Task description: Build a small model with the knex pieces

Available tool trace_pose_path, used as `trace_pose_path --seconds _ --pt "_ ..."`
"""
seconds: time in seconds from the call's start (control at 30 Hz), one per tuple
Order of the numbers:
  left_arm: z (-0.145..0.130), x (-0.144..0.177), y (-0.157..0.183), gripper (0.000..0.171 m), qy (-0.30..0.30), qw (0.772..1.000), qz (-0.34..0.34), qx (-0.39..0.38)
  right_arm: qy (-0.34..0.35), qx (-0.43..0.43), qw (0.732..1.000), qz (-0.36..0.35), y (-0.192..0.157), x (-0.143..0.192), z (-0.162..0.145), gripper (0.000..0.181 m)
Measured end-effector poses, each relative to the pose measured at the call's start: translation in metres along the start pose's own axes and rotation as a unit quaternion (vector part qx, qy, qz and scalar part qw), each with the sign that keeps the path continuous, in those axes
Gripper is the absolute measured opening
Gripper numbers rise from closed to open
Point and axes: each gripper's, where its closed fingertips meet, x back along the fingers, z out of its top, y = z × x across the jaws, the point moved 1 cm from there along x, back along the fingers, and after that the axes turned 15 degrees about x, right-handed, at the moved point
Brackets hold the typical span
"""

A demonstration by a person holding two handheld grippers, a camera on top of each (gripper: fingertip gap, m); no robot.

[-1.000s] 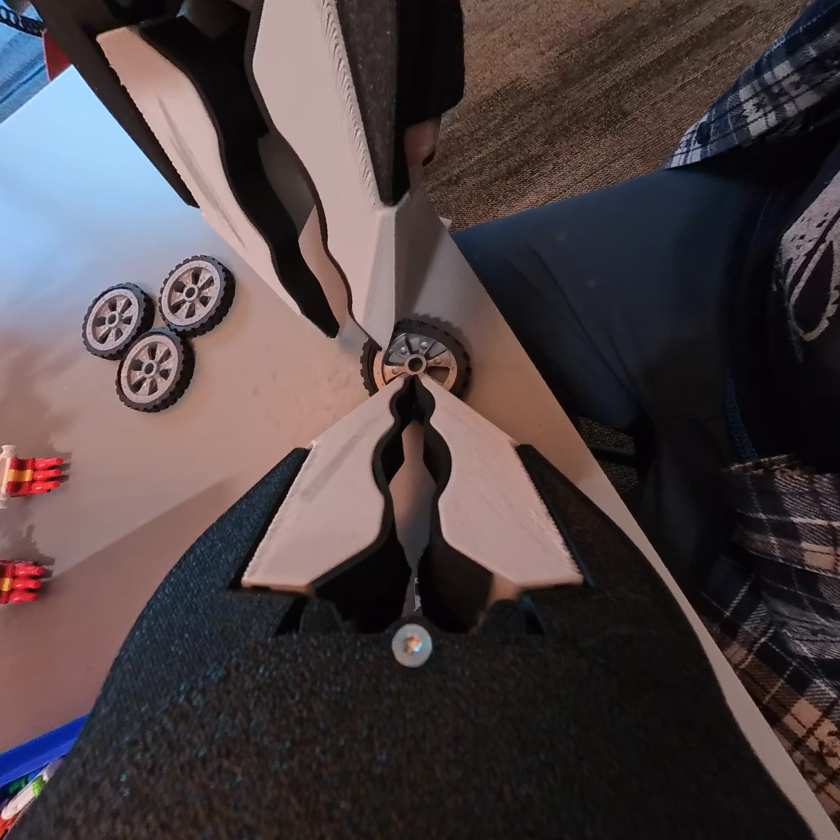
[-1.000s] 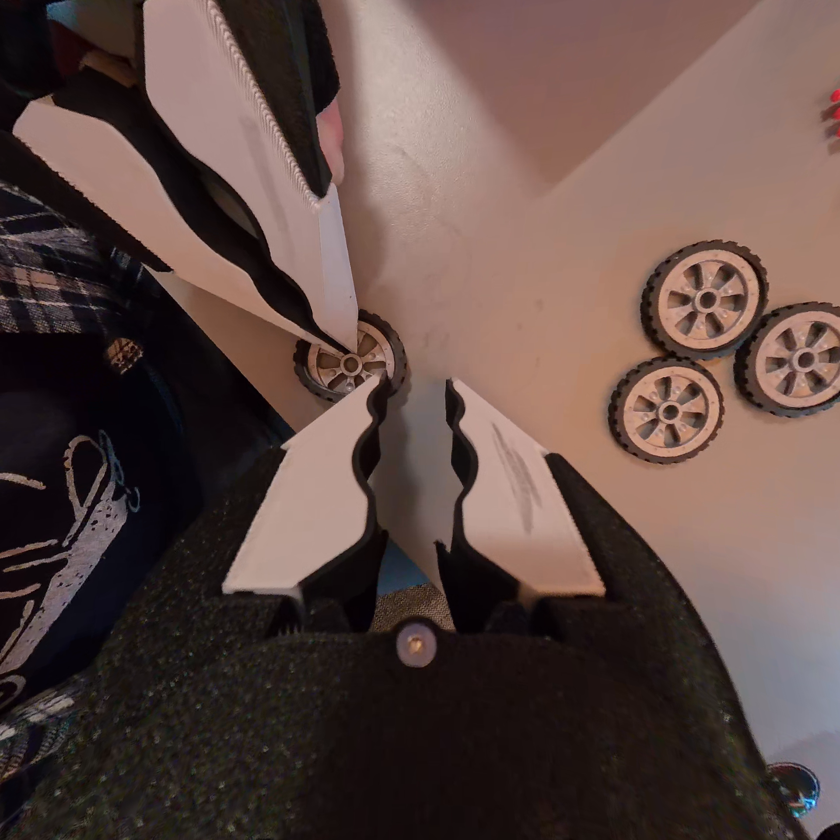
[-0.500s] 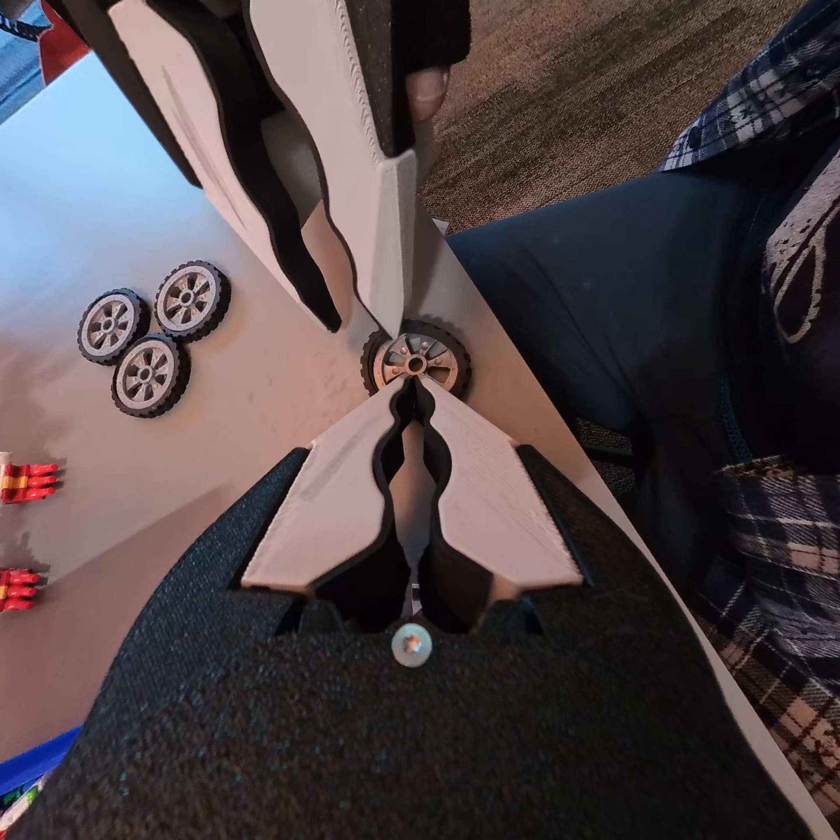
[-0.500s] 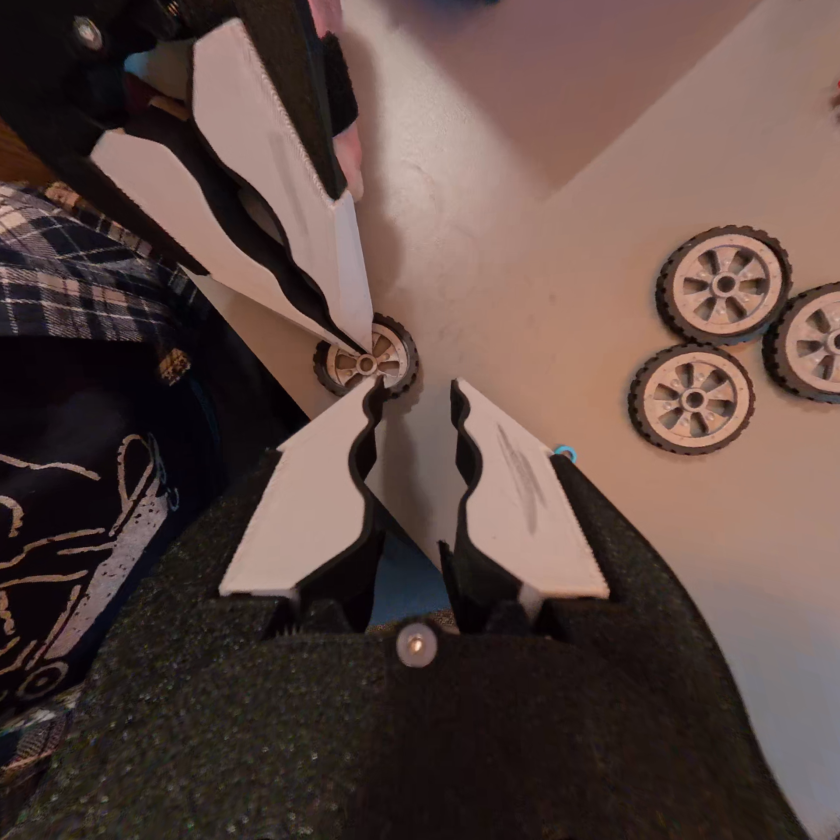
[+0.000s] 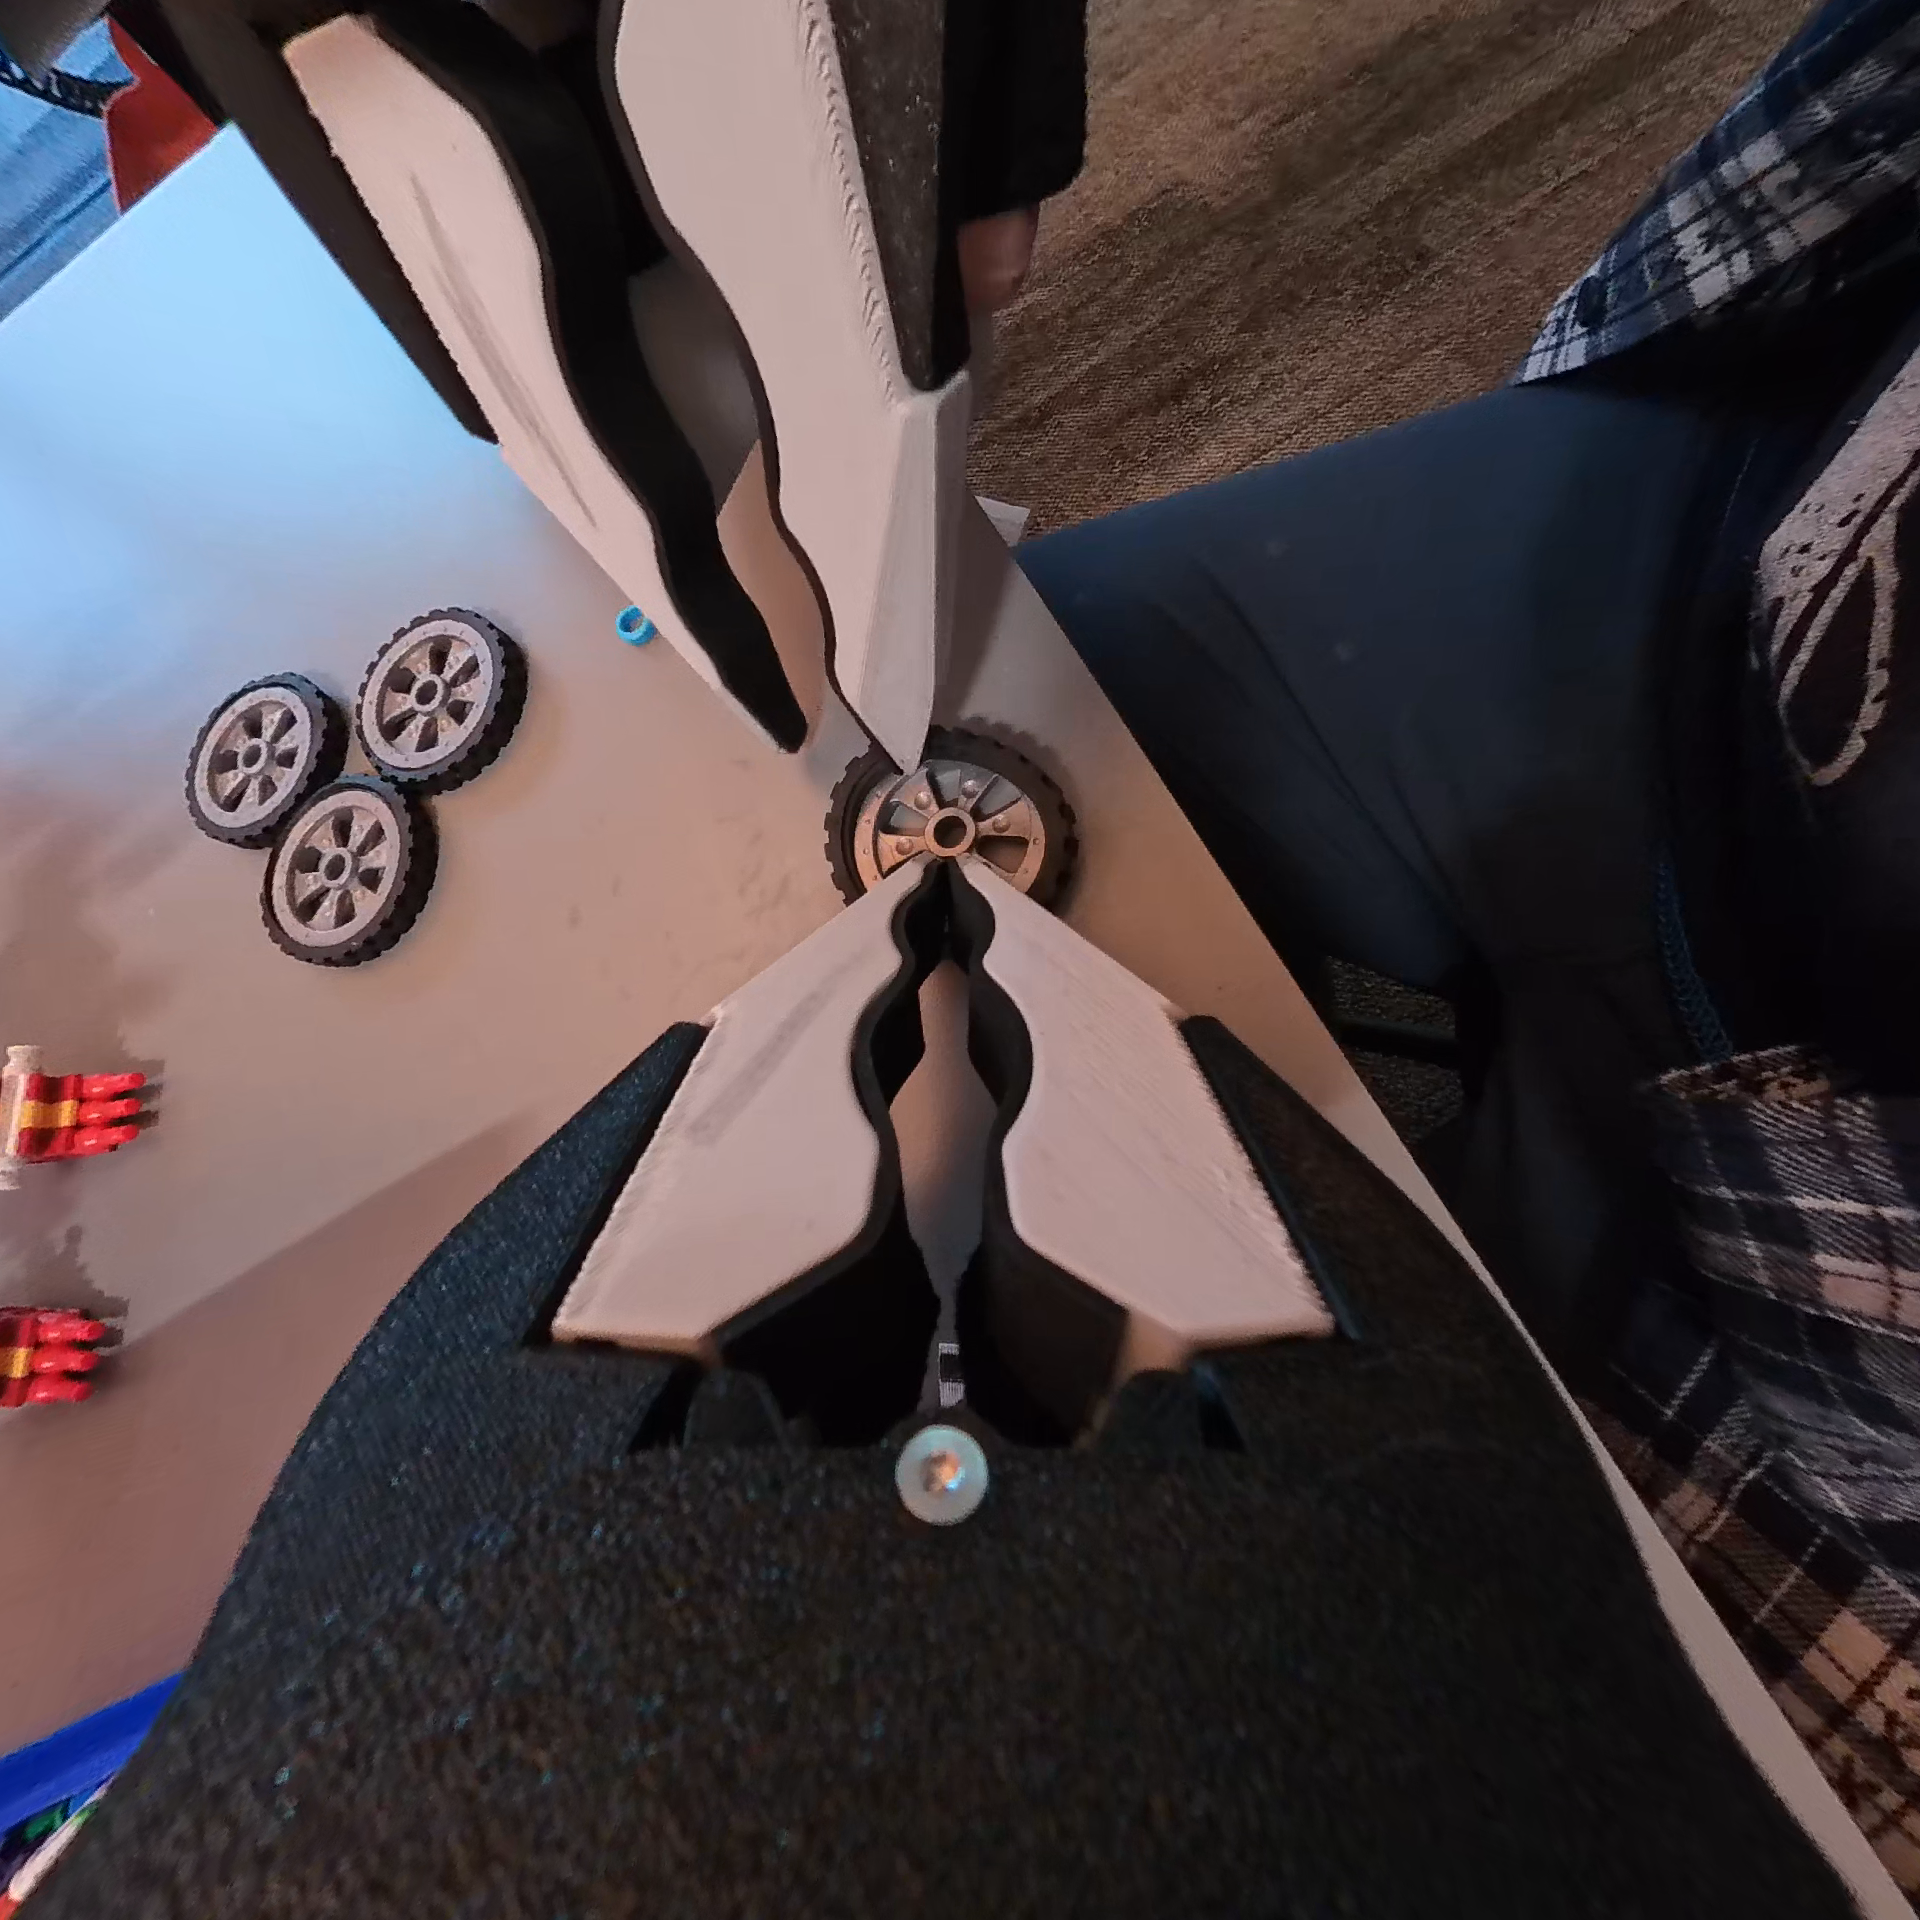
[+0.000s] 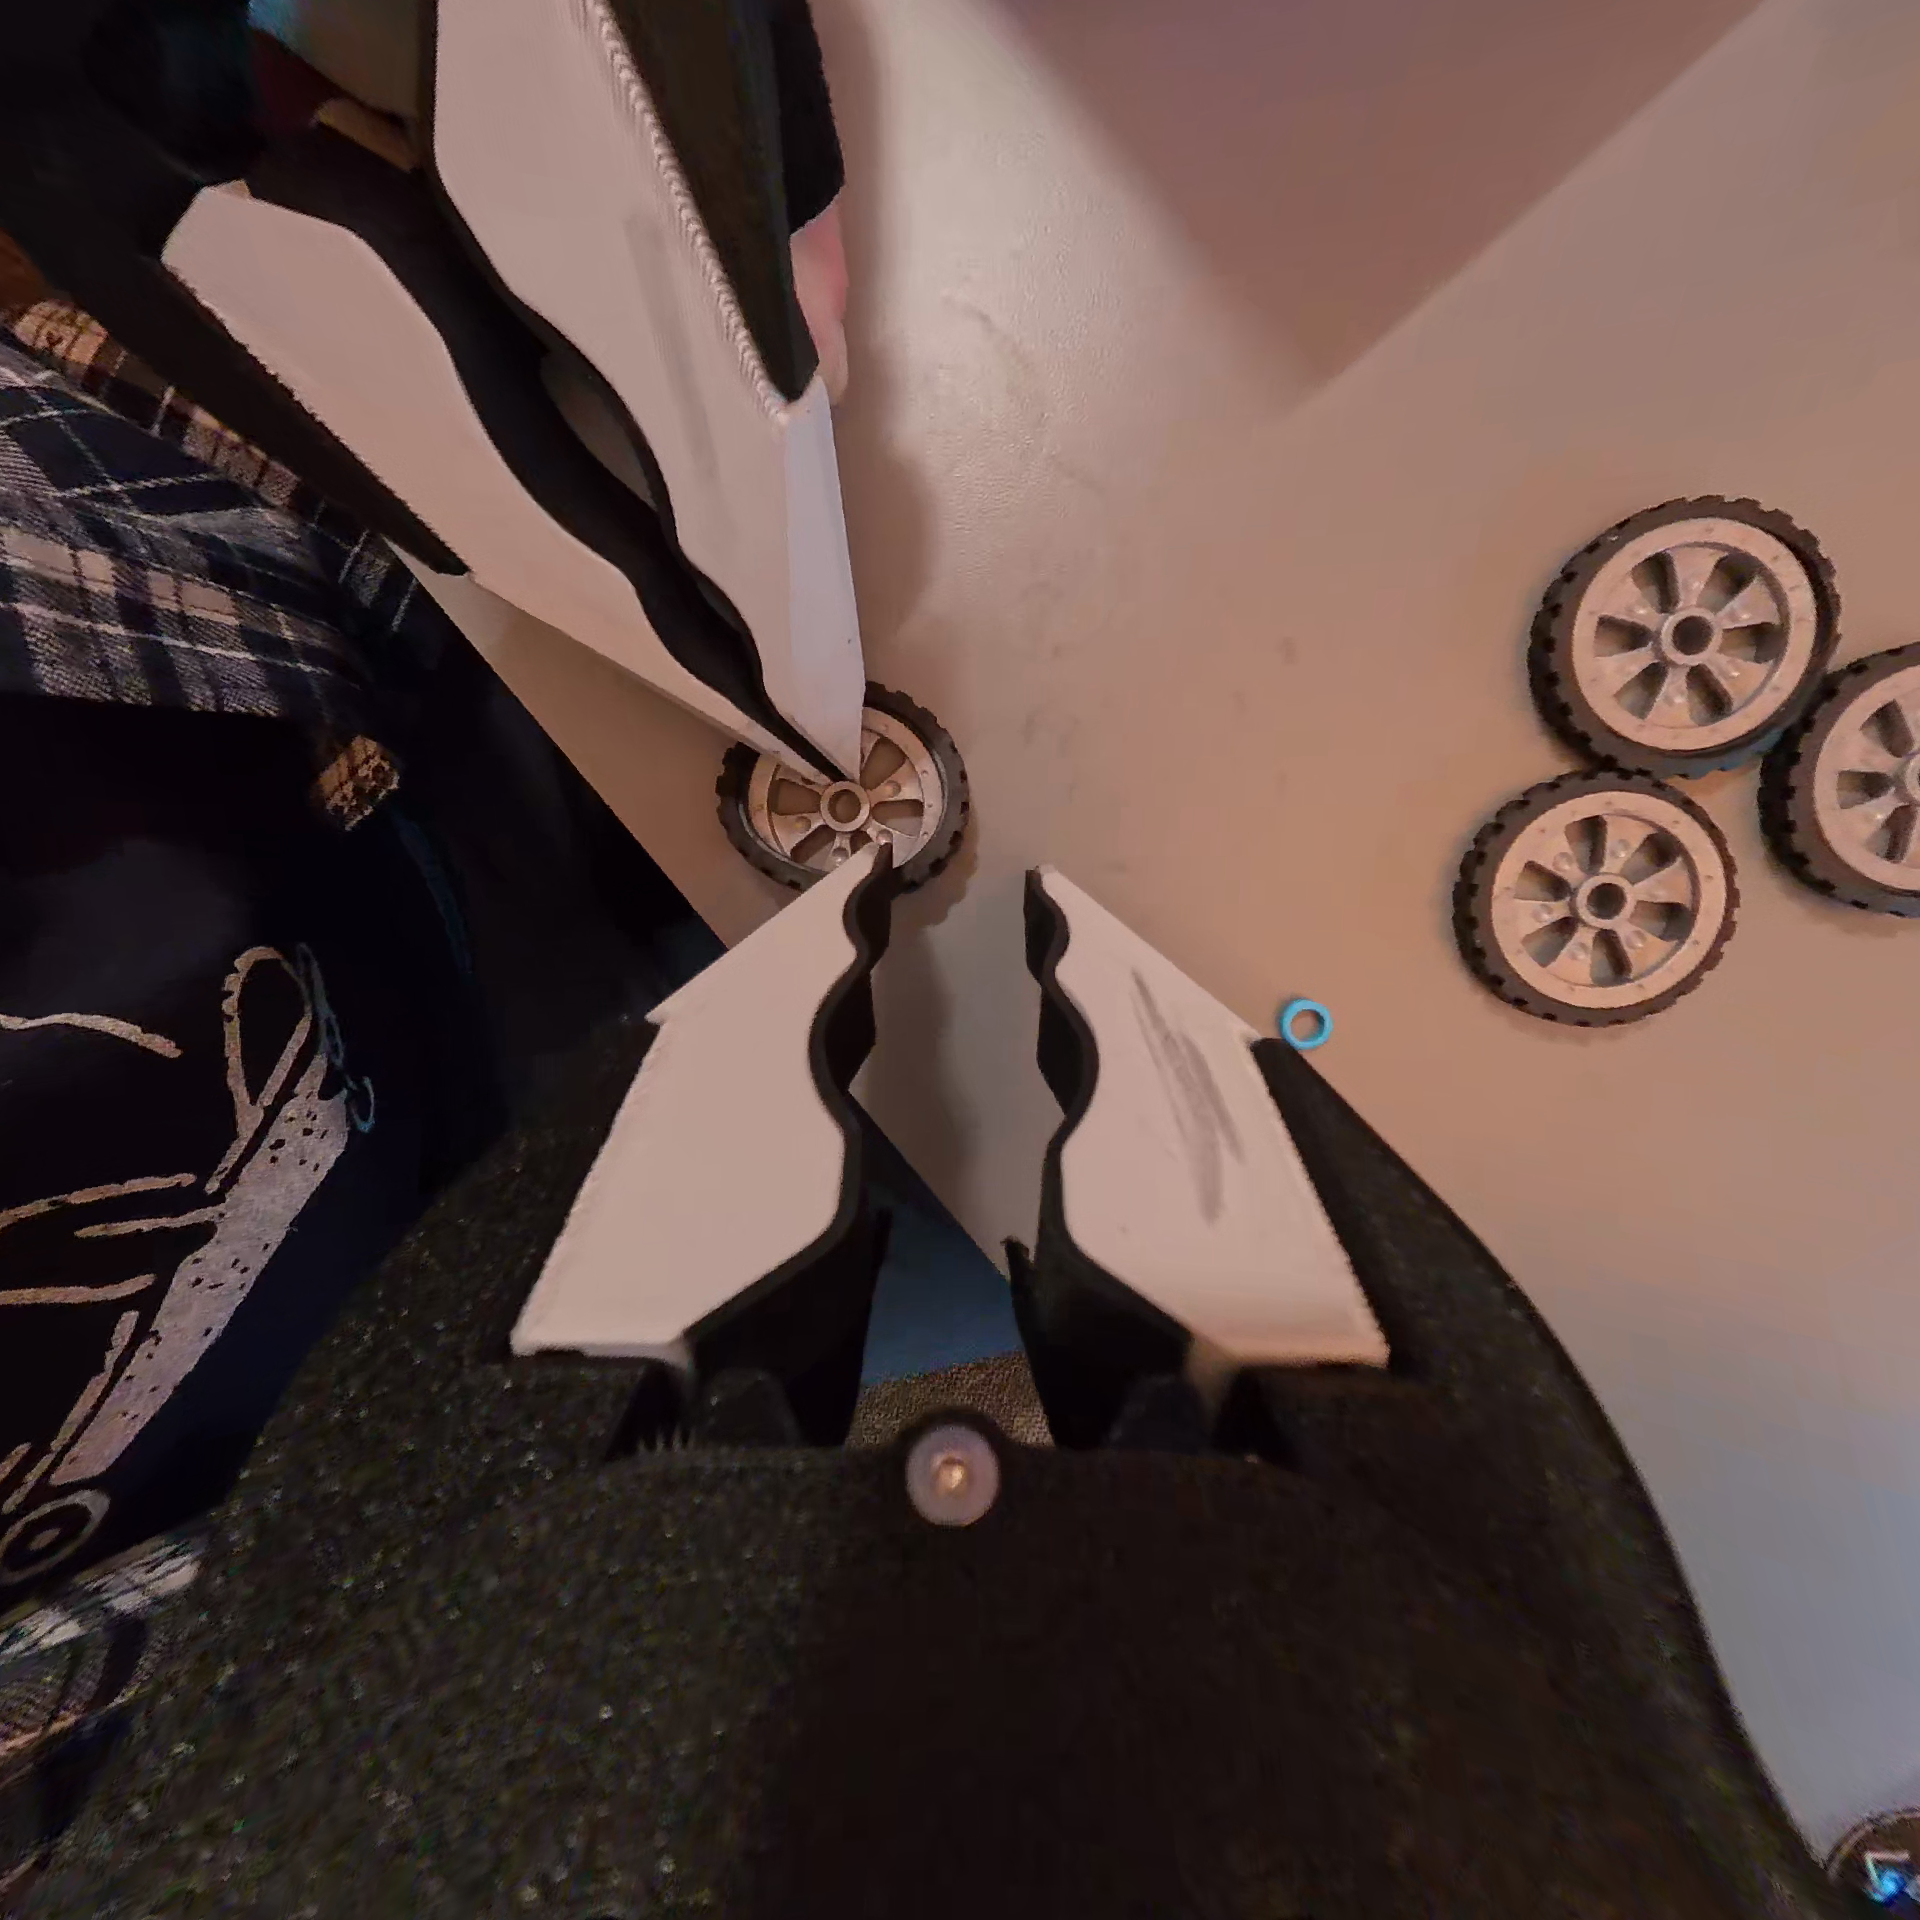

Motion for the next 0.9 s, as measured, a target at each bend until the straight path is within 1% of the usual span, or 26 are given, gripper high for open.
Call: trace_pose_path --seconds 0.17,0.3,0.4,0.53,0.63,0.67,0.83,0.9 --pt "0.0 0.0 0.001 0.0 0.0 1.0 0.001 -0.003 0.022 0.002 1.0 0.004 -0.005 -0.001 -0.001 0.022" --pt "0.001 0.0 0.002 0.0 0.001 1.0 -0.001 -0.006 0.017 0.011 1.0 0.005 -0.008 -0.002 -0.002 0.02" --pt "0.001 0.0 0.002 0.0 0.001 1.0 -0.001 -0.006 0.025 0.008 1.0 0.006 -0.008 -0.002 -0.003 0.022" --pt "0.001 0.0 0.002 0.0 0.005 1.0 0.003 -0.016 0.028 0.009 0.999 -0.012 -0.007 -0.005 0.0 0.021" --pt "0.002 0.0 0.002 0.0 0.004 1.0 -0.006 -0.013 0.024 0.015 0.999 -0.021 -0.007 -0.005 0.001 0.021" --pt "0.002 0.001 0.002 0.0 0.005 1.0 -0.008 -0.013 0.024 0.019 0.999 -0.025 -0.007 -0.005 0.001 0.023" --pt "0.001 0.001 0.001 0.0 0.005 1.0 -0.018 -0.017 0.039 0.062 0.996 -0.049 -0.001 -0.001 0.006 0.05" --pt "0.001 0.001 -0.002 0.0 0.006 1.0 -0.019 -0.018 0.052 0.078 0.994 -0.05 -0.002 0.003 0.011 0.051"
